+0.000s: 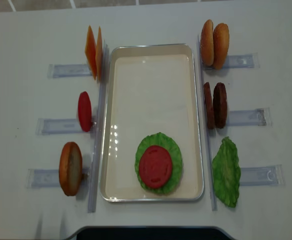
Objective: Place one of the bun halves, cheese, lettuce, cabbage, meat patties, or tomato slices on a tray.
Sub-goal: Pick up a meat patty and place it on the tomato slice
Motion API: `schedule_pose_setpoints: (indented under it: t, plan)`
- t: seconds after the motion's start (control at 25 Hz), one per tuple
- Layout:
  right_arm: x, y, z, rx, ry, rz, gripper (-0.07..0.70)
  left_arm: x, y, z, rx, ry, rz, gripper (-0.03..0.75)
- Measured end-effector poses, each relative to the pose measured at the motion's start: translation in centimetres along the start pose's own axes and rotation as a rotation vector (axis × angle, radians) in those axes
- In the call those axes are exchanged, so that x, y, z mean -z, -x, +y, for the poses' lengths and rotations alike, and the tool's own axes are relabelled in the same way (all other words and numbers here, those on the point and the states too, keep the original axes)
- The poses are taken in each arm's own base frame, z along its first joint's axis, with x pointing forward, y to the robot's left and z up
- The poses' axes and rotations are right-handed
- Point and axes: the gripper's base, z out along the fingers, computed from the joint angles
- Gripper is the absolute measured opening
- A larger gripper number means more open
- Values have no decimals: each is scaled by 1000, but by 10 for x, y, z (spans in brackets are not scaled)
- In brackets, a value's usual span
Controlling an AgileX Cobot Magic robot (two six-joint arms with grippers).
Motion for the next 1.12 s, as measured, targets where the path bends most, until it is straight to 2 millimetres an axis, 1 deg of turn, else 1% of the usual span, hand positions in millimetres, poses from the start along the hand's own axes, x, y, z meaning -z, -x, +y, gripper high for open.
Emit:
schedule_pose_setpoints:
  t: [0.56, 0.64, 0.8, 0.96, 1.12]
  plan:
    - [0, 0, 0, 0, 1, 0, 470, 0, 0, 0, 0, 0, 0, 471]
    - [-4, 2, 1, -4, 6, 30, 470, 0, 0, 0, 0, 0, 0, 471]
    - [-25, 14, 7, -45, 69, 195, 470, 0, 0, 0, 0, 0, 0, 471]
    - [-54, 28, 12, -91, 121, 403, 470, 0, 0, 0, 0, 0, 0, 471]
    - [-82, 44, 14, -105, 136, 571, 470, 0, 0, 0, 0, 0, 0, 471]
